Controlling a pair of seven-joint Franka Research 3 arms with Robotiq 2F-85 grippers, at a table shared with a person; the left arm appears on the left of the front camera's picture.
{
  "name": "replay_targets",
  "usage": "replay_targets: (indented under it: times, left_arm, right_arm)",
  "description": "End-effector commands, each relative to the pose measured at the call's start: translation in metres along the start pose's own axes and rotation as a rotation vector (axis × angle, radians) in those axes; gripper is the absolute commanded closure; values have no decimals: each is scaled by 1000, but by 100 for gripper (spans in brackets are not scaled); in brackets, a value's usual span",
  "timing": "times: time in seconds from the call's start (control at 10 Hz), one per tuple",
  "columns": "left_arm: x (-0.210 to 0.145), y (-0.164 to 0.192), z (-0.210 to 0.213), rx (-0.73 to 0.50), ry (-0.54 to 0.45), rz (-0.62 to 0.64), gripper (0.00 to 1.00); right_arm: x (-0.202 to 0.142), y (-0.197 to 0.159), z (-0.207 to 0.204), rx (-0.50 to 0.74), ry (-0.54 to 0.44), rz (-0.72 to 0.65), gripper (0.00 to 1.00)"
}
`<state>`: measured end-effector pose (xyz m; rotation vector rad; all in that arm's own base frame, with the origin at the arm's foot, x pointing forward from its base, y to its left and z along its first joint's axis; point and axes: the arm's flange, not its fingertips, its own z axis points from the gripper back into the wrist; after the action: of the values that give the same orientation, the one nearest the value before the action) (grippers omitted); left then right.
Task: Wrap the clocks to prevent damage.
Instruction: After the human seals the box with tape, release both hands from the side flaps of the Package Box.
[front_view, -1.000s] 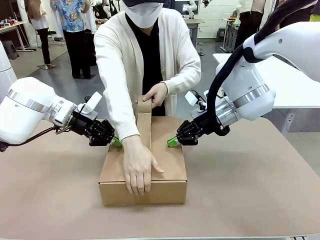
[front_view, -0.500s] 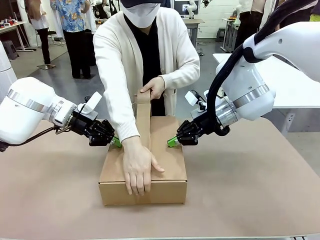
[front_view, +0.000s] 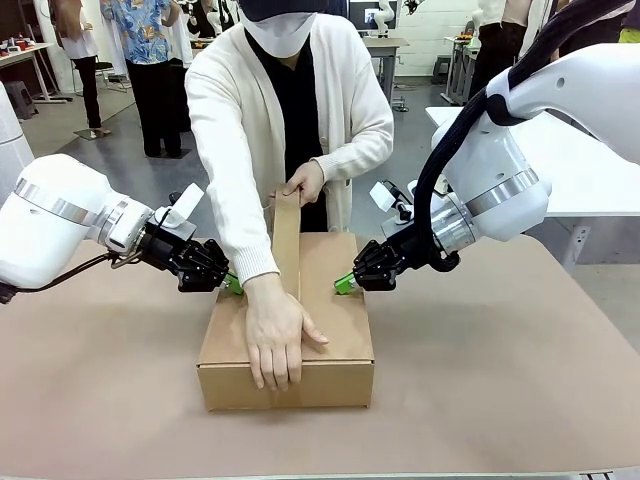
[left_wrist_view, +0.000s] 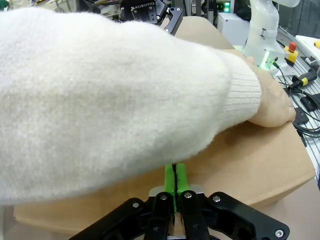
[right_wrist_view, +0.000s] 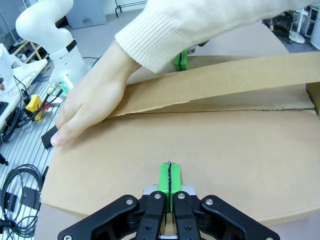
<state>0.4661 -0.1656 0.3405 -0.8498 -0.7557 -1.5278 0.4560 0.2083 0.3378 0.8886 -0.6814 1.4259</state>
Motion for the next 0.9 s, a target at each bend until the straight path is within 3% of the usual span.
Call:
replay_targets:
  times: [0.0, 0.8]
  left_arm:
    - [-3, 0, -1, 5, 5, 4, 100]
    - [-3, 0, -1, 5, 5, 4, 100]
  right_arm:
    - [-4, 1, -3, -4, -3, -15, 99]
    - [-4, 1, -3, -4, -3, -15, 99]
